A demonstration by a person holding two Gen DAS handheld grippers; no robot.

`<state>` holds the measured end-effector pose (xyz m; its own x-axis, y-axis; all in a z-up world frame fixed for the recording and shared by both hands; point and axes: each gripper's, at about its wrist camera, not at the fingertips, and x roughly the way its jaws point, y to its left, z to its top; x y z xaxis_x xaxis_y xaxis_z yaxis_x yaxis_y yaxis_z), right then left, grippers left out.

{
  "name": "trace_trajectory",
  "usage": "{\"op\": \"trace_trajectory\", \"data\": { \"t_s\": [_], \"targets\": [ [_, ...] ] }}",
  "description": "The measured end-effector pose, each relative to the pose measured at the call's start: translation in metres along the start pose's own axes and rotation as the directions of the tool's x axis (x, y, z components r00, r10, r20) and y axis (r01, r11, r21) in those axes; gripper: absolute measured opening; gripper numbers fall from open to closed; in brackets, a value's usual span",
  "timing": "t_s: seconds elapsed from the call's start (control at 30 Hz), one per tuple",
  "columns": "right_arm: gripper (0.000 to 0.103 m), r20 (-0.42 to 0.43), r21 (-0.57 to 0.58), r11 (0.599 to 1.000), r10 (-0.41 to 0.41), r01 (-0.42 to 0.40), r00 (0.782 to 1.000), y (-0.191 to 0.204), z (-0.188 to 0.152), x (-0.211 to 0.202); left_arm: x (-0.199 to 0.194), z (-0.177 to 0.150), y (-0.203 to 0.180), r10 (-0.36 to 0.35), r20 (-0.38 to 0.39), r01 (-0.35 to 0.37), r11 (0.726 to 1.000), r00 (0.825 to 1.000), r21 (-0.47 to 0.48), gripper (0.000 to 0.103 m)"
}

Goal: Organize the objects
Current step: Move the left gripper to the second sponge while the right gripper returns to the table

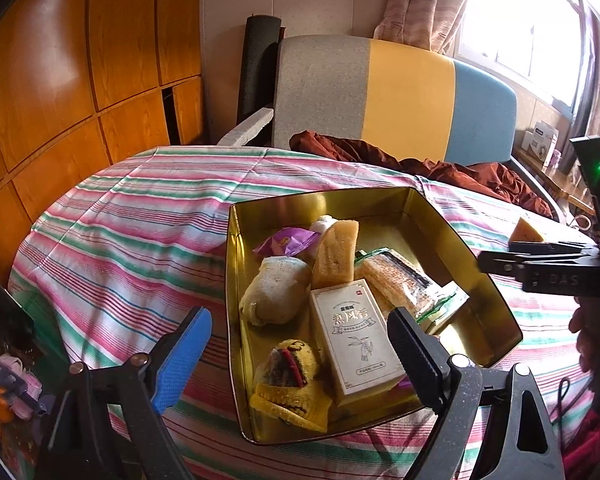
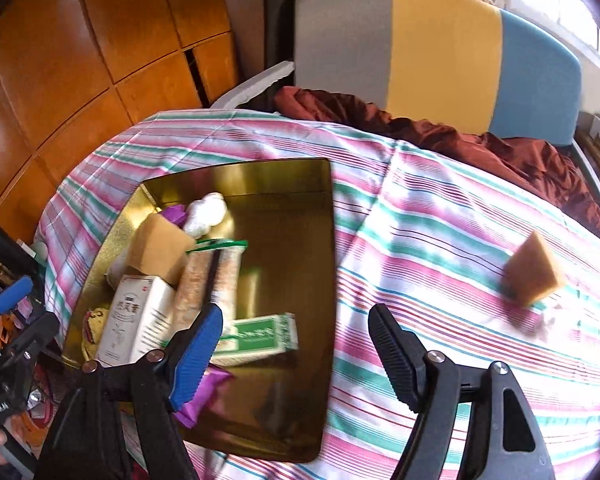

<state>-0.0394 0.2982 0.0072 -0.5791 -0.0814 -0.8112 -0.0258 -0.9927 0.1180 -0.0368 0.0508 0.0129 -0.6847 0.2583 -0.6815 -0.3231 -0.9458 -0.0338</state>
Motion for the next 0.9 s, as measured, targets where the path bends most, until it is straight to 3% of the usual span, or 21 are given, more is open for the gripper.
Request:
{"op": "trace_trajectory", "data": {
  "t_s": [0.23,0.47,0.63,0.73,0.8,0.9],
  "targets": [
    [0.082,-0.023,0.102,0.987,-0.119,0.121,0.993,-0.073,-0.021,-0.011,-0.001,0.002,-0.014,-0.028,-0.002,0.029,0.999,1.0,0.033,0.09],
    [0.082,-0.072,0.224,0.943,-0.236,0.246,0.969,-0.159,-0.044,-0.023,0.004,0.004,-0.031,-0.052,-0.025,0.054,0.997,0.998,0.063,0.09],
    [0.082,-0.09,0.352,0.878,-0.314,0.325,0.945,-0.22,-0.057,-0.032,0.005,0.008,-0.044,-0.06,-0.025,0.061,0.995,0.998,0.08,0.103],
    [0.083,-0.116,0.444,0.826,-0.331,0.347,0.936,-0.248,-0.073,-0.028,0.007,0.011,-0.055,-0.06,-0.032,0.063,0.993,0.998,0.104,0.103],
    [0.083,-0.194,0.491,0.784,-0.327,0.38,0.925,-0.262,-0.082,-0.021,0.009,0.012,-0.064,-0.065,-0.04,0.069,0.991,0.997,0.118,0.103],
    [0.083,-0.238,0.521,0.756,-0.316,0.396,0.918,-0.271,-0.089,-0.018,0.012,0.015,-0.079,-0.083,-0.045,0.088,0.986,0.996,0.14,0.103]
  ]
}}
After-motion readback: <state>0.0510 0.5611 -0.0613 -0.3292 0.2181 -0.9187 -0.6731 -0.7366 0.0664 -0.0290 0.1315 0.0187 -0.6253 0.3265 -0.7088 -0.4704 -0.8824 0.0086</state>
